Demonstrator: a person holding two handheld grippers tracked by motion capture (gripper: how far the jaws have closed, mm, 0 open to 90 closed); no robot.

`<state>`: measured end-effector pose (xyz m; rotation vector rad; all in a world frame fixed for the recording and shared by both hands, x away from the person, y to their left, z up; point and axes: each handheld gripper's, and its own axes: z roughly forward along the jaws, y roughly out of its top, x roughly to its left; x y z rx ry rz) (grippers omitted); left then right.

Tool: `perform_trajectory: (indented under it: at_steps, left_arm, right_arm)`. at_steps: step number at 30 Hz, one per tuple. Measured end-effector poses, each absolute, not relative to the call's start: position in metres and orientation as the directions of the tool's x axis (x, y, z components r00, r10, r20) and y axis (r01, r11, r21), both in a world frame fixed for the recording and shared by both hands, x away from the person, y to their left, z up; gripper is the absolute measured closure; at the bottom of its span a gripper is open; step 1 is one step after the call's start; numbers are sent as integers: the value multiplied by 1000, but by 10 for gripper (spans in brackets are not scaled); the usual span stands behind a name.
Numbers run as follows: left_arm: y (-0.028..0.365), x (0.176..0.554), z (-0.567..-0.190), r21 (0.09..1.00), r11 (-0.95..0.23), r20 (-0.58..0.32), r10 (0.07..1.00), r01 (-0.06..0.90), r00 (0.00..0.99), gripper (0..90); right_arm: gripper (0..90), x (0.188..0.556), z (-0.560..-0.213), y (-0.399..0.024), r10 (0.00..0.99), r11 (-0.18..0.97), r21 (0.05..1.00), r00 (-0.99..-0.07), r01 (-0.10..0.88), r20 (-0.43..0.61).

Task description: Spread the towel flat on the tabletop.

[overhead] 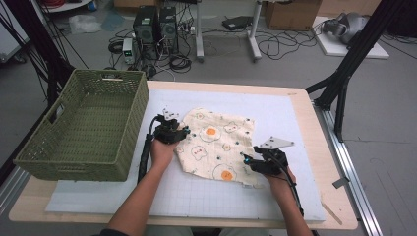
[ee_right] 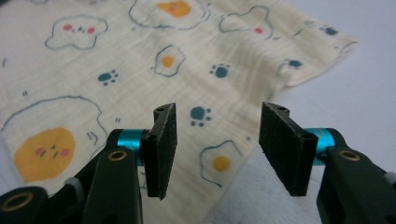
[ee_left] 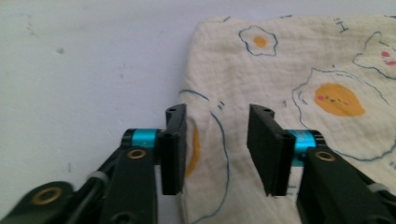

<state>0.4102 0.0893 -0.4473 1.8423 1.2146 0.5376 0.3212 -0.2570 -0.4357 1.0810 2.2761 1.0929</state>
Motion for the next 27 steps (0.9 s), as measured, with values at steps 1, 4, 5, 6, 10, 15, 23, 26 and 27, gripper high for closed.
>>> perform_trajectory:
  at_steps: [1,4,5,6,10,15,23,26,27]
  left_arm:
    - [90,409,-448,829,-176,-95,891,531,444,483]
    - [94,407,-447,829,-169,-109,886,532,451,470]
    - [97,405,-445,831,-165,-115,883,531,455,459]
    - [97,405,-443,835,-161,-115,884,526,453,455]
    - [98,399,-435,850,-163,-108,877,501,469,448]
    - [97,388,-429,857,-192,-91,856,477,508,443]
    - [106,367,-444,850,-202,-133,811,486,569,481]
    - [103,362,-445,845,-216,-161,771,490,616,487]
    - [101,362,-444,849,-217,-163,760,482,629,486]
  right_arm:
    - [466,322,-437,-253,778,411,774,-628,482,-21]
    - [536,326,-444,-246,769,424,750,-640,507,-2]
    - [571,328,-446,-244,764,448,735,-646,509,-19]
    - [665,329,-447,-243,754,447,743,-656,498,-14]
    - [889,328,-444,-241,751,507,734,-650,452,-119]
    - [886,327,-432,-271,873,399,794,-454,458,-177]
    - [748,327,-440,-287,890,390,774,-419,499,-179]
    - [660,326,-438,-284,885,393,778,-431,489,-176]
    - [633,326,-437,-284,885,387,782,-434,489,-167]
